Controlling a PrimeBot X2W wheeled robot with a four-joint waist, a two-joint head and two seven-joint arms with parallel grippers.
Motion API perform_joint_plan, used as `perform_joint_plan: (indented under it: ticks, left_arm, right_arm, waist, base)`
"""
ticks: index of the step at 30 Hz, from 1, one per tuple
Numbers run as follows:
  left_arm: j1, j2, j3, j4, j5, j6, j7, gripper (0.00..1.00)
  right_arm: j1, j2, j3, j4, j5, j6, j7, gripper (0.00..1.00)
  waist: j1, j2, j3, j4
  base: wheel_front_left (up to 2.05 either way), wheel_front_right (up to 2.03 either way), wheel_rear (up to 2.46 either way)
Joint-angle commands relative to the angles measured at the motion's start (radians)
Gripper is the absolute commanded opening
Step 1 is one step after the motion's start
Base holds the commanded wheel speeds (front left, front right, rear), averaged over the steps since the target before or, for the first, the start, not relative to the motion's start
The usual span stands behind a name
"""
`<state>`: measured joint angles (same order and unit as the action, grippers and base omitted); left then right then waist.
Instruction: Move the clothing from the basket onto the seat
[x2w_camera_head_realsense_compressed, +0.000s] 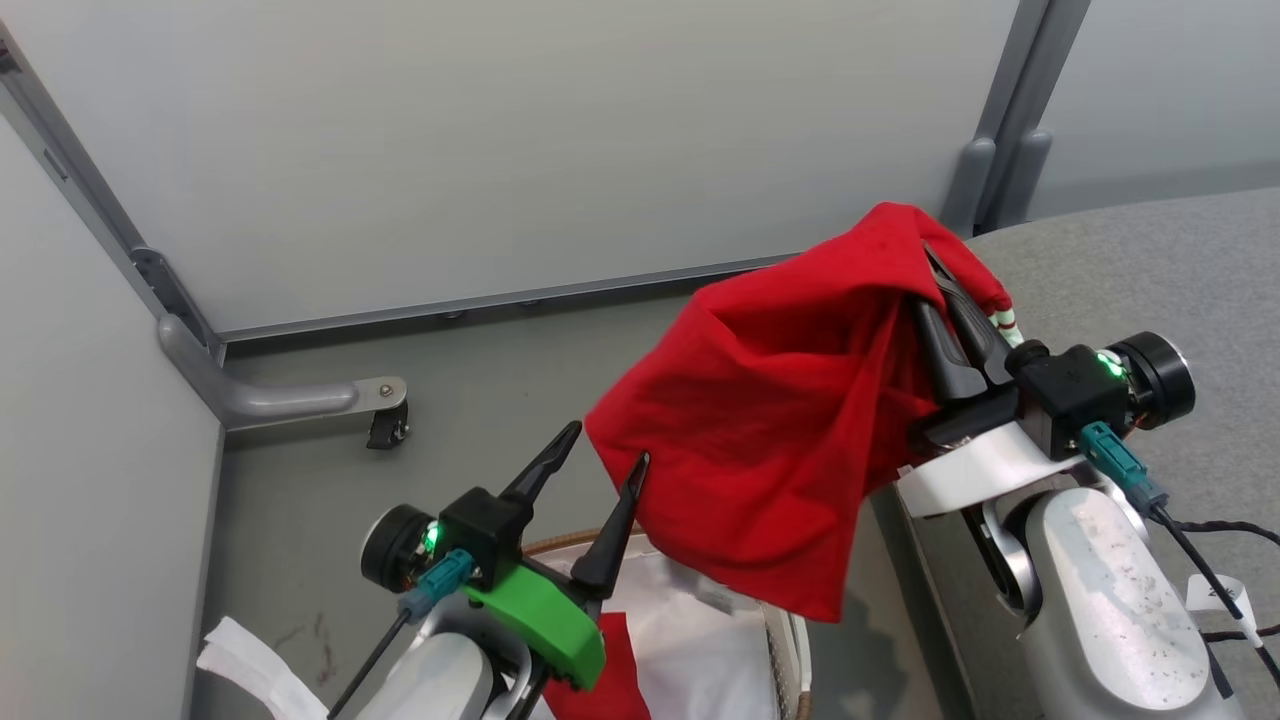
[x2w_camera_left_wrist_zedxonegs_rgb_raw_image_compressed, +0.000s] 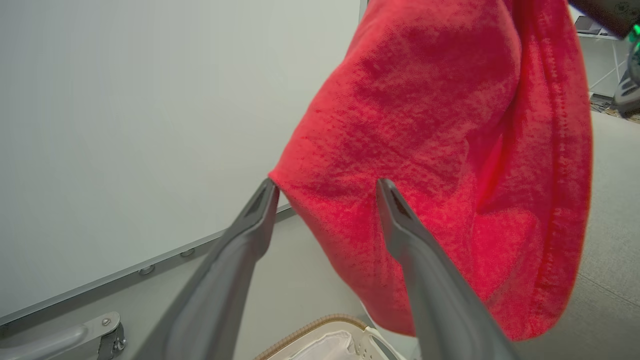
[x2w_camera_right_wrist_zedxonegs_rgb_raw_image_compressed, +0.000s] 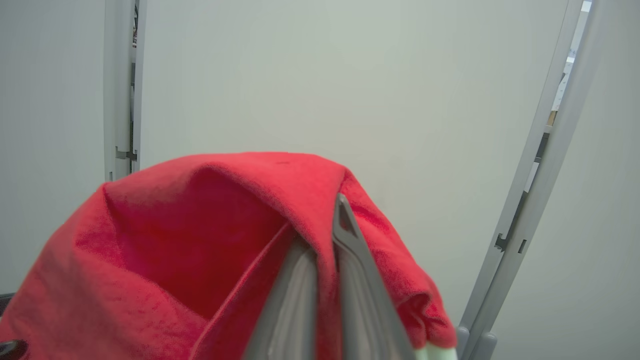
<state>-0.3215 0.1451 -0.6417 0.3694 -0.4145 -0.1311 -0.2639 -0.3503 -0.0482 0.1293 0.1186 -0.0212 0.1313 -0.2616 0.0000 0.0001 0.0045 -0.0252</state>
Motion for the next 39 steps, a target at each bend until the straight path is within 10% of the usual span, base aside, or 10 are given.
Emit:
perform_joint_plan:
  ticks: [1, 19, 39]
  left_arm:
    - [0.026, -0.005, 0.011, 0.006, 0.0, 0.001, -0.001, 1.0]
    - [0.118, -0.054, 0.045, -0.006, 0.036, 0.001, -0.001, 1.0]
    - [0.069, -0.07, 0.019, -0.054, 0.08, 0.001, -0.001, 1.0]
  right_arm:
    - [0.016, -0.004, -0.012, -0.008, -0.006, -0.001, -0.005, 0.0]
    - [0.057, -0.004, -0.089, -0.009, -0.013, -0.001, -0.005, 0.0]
    - [0.091, -0.004, -0.168, -0.022, 0.006, -0.001, -0.005, 0.0]
  waist:
    - [0.0, -0.0001, 0.002, 0.0]
    - [0.0, -0.0001, 0.03, -0.024]
    - [0.0, -0.0001, 0.128, -0.304]
  base:
    - [0.0, 0.0, 0.0]
    - [0.0, 0.0, 0.0]
    - [0.0, 0.0, 0.0]
